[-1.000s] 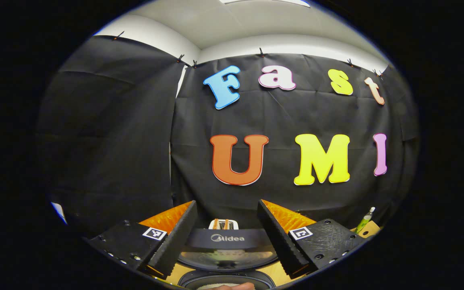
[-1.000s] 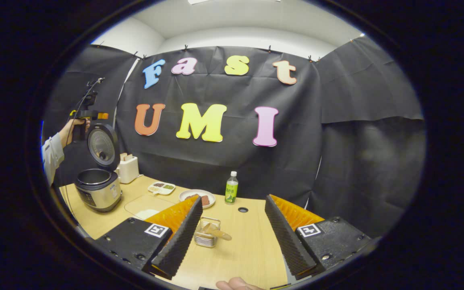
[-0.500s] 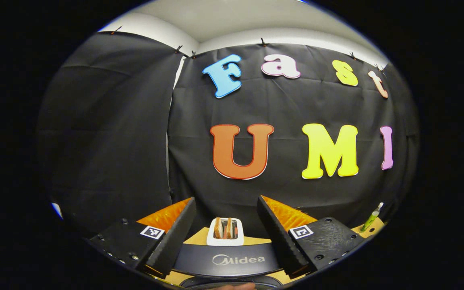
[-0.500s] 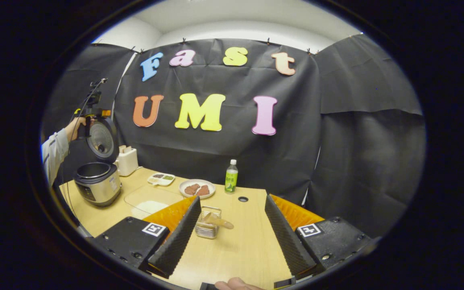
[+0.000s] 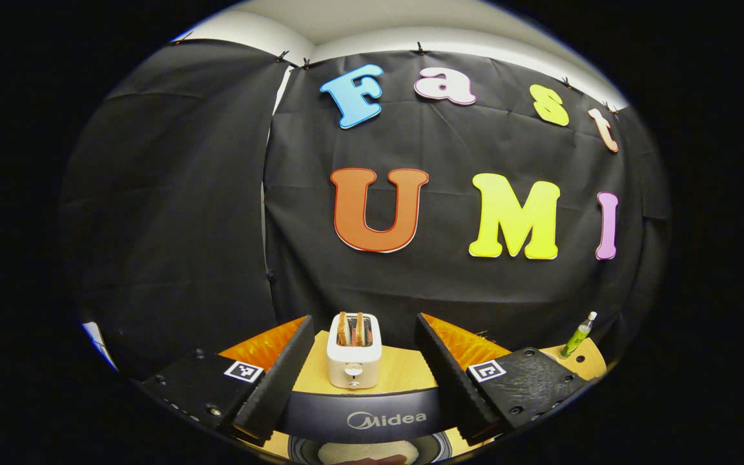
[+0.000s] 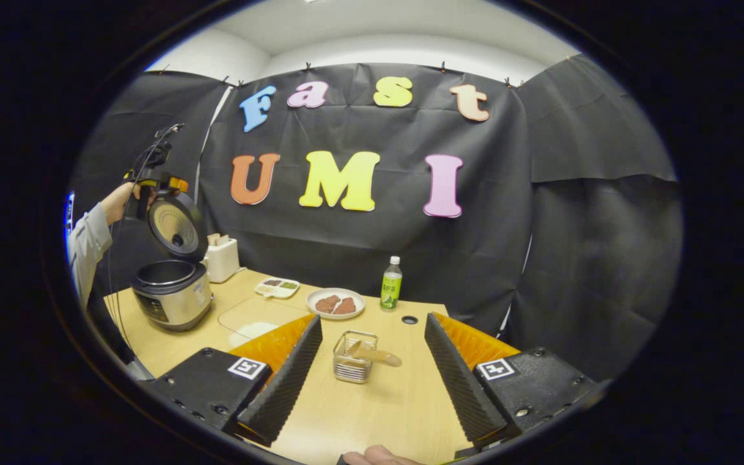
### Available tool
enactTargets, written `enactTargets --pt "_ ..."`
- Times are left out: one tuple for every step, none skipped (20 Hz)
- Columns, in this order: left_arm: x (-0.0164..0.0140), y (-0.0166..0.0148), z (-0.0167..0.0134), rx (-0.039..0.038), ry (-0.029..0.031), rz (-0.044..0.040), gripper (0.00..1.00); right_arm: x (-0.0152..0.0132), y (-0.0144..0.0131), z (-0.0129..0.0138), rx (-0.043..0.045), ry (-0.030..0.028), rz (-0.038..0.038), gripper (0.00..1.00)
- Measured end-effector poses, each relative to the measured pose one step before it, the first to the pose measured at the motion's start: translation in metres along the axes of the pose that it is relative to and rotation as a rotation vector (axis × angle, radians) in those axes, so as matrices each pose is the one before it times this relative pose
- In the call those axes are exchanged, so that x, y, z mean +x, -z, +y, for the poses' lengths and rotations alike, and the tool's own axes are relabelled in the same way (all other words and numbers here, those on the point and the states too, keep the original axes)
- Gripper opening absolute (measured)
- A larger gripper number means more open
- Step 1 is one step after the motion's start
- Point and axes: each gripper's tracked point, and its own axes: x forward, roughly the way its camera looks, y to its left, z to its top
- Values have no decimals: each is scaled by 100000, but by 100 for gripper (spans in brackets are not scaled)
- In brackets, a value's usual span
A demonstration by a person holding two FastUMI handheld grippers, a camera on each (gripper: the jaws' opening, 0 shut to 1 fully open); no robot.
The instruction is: Close the left gripper, press the button to open the rice cooker; take a wooden spoon from the chopstick holder with the right hand, scoop a spoonful of rice and pour it into the rice cooker, then put the wooden spoon back into the chopstick holder.
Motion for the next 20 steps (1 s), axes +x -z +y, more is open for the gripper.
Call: enactTargets --pt "-714 589 -208 -42 -36 771 100 167 333 429 -323 -765 523 100" --pt "-828 822 -67 166 253 1063 100 159 225 515 -483 -1310 323 100" --pt "-833 919 -164 3 14 1917 100 172 252 568 -426 -1188 583 100" --pt "-712 1053 -329 363 1051 2462 100 133 394 429 -315 -1043 601 100" --pt "-690 1194 -315 361 944 2979 100 175 587 546 -206 -1681 971 100" --pt "-731 1229 -259 573 163 2638 99 204 680 589 165 -1686 1333 100" --pt "-510 926 74 426 -283 1086 100 250 655 253 925 -1110 718 100" --pt "-396 473 6 -55 -340 -70 99 333 347 184 864 -1142 392 100" --pt "-392 619 -56 77 -317 708 99 321 390 -28 932 -247 442 100" --pt "-560 925 -56 54 -281 376 98 269 238 -263 308 740 219 100" --pt "-524 569 -121 -229 -279 -815 99 136 209 -339 -657 1084 -422 100" --pt "-570 485 -154 -377 311 -821 99 30 -122 -275 -1072 1043 -1341 100" --pt "-590 389 35 751 -648 -1203 99 19 -129 -229 -979 881 -1524 100" --pt "-388 599 -105 43 -178 -1210 99 -89 -188 -189 -266 561 -1715 100" --pt "-357 656 -109 161 -164 -80 99 -99 -182 -42 490 31 -1746 100" --pt "-400 898 -88 484 -16 414 99 69 -229 95 1105 -447 -1340 100" --pt "-304 1124 -139 21 -46 780 98 -34 -128 57 1454 -330 -780 100" --pt "-364 975 -85 -137 -335 1035 98 86 -157 -60 1355 201 -250 100" --pt "-288 913 -50 385 -197 221 98 70 -54 -177 1250 756 205 100" --pt "-516 932 -71 301 -132 64 99 -14 -156 -128 1222 658 298 100"
